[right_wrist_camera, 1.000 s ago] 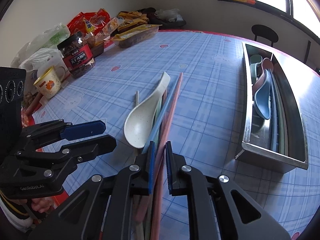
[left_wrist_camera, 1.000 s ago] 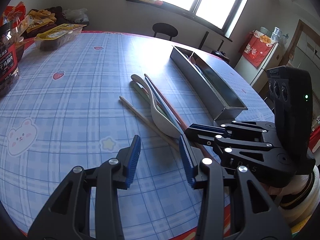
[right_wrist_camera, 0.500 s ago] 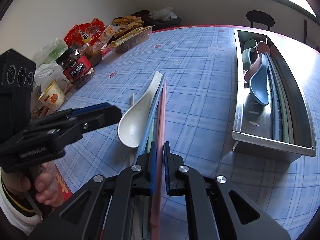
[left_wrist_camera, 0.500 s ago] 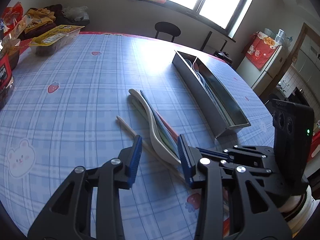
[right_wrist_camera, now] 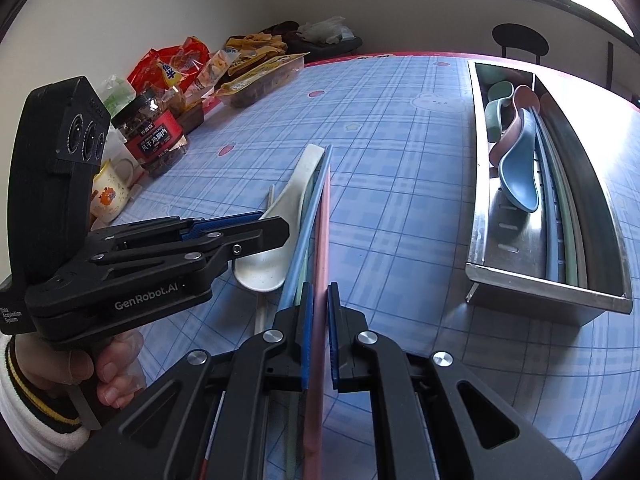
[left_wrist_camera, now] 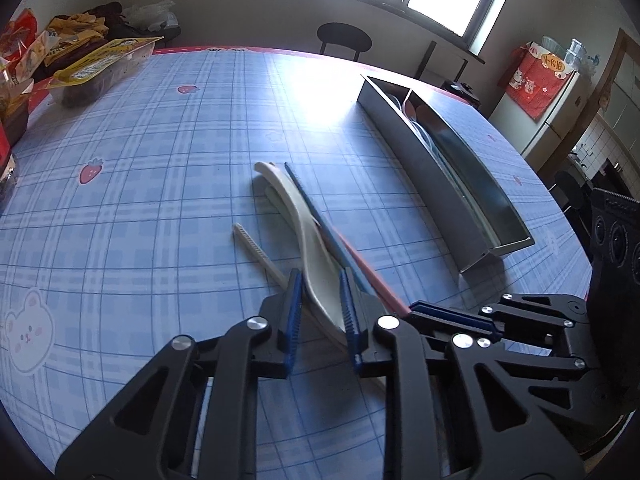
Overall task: Organize utensils
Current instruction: 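Grasp the white spoon with the left tool while the right tool grasps a pink chopstick, then lift and carry the white spoon and pink chopstick over the steel tray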
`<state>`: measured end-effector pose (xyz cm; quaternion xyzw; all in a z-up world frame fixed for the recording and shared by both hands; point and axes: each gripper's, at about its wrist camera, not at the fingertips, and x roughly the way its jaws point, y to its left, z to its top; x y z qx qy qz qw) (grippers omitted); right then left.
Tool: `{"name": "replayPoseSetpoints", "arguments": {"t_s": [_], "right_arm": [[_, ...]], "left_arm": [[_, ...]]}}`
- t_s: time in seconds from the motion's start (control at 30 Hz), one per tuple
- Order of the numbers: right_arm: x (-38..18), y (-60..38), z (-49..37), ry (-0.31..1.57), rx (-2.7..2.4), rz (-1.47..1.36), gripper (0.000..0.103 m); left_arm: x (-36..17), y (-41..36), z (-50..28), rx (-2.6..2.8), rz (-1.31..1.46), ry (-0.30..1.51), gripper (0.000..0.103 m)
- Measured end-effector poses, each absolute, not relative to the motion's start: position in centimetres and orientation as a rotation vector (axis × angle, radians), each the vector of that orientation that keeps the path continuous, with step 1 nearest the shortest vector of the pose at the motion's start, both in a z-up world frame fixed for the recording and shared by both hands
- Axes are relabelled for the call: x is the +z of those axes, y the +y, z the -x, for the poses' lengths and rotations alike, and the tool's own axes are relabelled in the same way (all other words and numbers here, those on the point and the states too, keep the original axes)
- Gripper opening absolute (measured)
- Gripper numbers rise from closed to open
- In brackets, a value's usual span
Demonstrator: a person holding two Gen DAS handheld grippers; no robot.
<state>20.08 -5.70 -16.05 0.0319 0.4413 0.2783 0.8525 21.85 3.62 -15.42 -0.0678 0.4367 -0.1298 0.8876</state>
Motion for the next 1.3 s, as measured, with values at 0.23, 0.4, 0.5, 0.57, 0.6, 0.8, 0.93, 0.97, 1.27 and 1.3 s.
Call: {"name": "replayPoseSetpoints", "arguments": {"t_s": [0.23, 0.4, 0.5, 0.57, 0.6, 0.8, 0.93, 0.97, 1.27, 1.3], "right_arm": [[-16.1, -5.5, -20.1, 0.934, 0.588, -0.056, 0.008], [-16.1, -5.1, -20.1, 0.931, 0.584, -0.04, 0.008], [-16.1, -5.1, -20.2, 0.932, 0.583, -0.042, 0.008], [-16.1, -5.2, -20.2, 0.932, 0.583, -0.043, 0.008], [-16.1, -5.2, -20.2, 0.931, 0.582, -0.042, 0.008], [-16.1, -5.0, -20.2, 0.929, 0.577, -0.032, 0.008], [-16.1, -4.9, -20.2, 0.926, 0.573, -0.025, 0.008], [-16.1, -4.9, -20.2, 0.926, 0.573, -0.025, 0.008], [-16.1, -4.9, -20.2, 0.924, 0.571, -0.022, 0.008], [-16.1, -4.9, -20.2, 0.924, 0.569, -0.019, 0.008]], "left_arm": [[-15.3, 5.1, -20.6, -0.261, 0.097, 0.884, 0.009], [-15.3, 5.8, -19.6, -0.269, 0.07, 0.888, 0.009], [-15.1, 6.1, -19.6, -0.286, 0.07, 0.907, 0.013], [-14.9, 6.2, -19.8, -0.305, 0.078, 0.905, 0.025], [-14.8, 6.2, -20.0, -0.311, 0.077, 0.902, 0.027], [-14.9, 6.0, -22.1, -0.375, 0.117, 0.924, 0.029], [-15.6, 5.8, -23.9, -0.395, 0.159, 0.953, 0.03], [-15.7, 5.8, -24.3, -0.406, 0.171, 0.96, 0.03], [-16.0, 5.7, -24.4, -0.4, 0.175, 0.952, 0.021], [-15.9, 5.8, -24.0, -0.39, 0.171, 0.944, 0.02]]}}
